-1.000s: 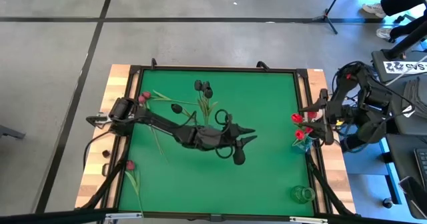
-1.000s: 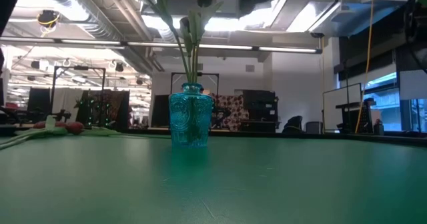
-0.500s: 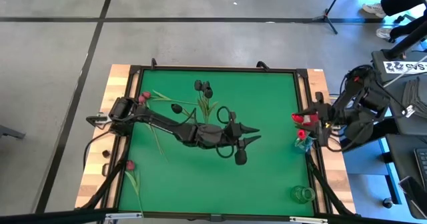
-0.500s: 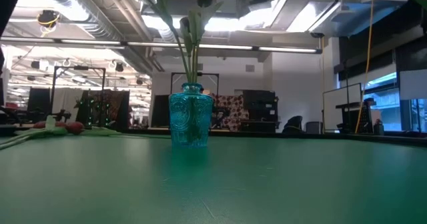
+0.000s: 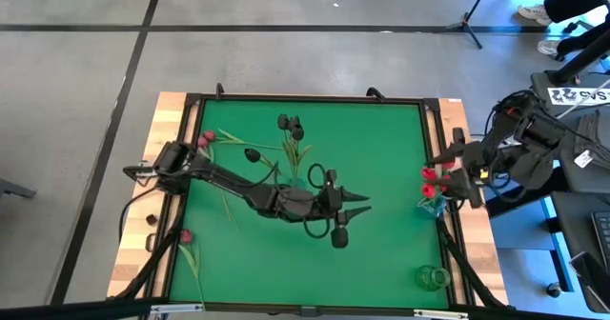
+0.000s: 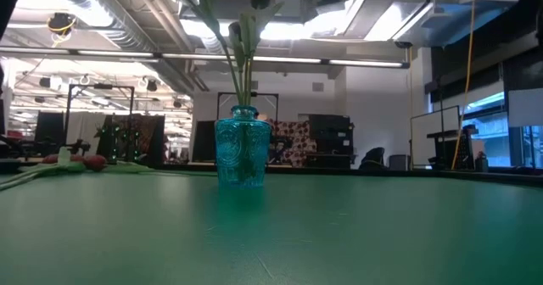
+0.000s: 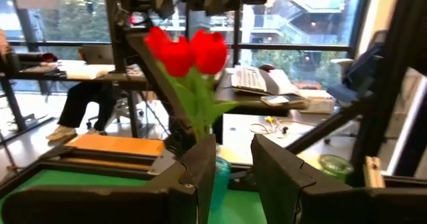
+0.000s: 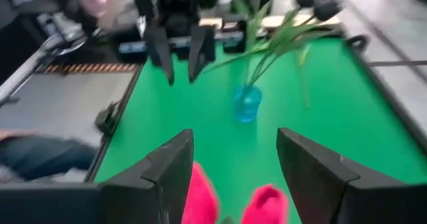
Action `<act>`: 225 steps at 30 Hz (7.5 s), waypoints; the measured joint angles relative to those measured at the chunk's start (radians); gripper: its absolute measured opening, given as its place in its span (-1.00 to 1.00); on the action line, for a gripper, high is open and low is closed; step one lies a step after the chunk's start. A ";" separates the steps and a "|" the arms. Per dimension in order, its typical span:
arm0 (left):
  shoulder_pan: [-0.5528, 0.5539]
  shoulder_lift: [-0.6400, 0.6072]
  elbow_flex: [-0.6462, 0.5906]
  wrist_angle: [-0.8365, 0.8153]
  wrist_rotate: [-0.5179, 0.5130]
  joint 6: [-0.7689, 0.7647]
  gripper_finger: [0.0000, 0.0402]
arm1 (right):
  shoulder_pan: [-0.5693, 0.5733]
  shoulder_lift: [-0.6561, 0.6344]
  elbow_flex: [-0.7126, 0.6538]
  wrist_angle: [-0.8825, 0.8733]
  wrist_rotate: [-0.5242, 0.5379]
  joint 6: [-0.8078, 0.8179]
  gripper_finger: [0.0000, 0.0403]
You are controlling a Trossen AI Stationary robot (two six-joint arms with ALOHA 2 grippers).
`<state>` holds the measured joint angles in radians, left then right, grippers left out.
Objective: Sort flowers into vase by color
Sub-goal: Adjust the red flowers, then put the dark red flower into the green vase
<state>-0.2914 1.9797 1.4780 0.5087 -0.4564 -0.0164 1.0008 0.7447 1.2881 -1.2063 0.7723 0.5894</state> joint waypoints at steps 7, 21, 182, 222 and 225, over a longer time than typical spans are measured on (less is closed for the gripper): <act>-0.015 0.000 0.000 -0.003 -0.023 0.001 -0.52 | 0.000 0.065 0.000 -0.126 -0.020 0.090 0.07; -0.060 -0.026 -0.002 -0.051 -0.025 0.031 -0.52 | 0.000 0.054 0.010 -0.116 0.063 0.108 0.07; -0.118 0.023 -0.078 0.001 -0.178 -0.122 -0.97 | -0.059 0.360 0.217 0.044 -0.185 0.011 0.25; -0.083 0.175 0.158 0.086 -0.274 -0.079 -0.93 | -0.172 0.478 0.217 0.320 0.118 0.087 -0.65; -0.085 0.175 0.158 0.085 -0.274 -0.086 -0.83 | -0.175 0.483 0.217 0.339 0.120 0.083 -0.85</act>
<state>-0.3763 2.1551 1.6356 0.5941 -0.7307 -0.1024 0.8261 1.2279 1.5055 -0.8675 0.8926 0.6726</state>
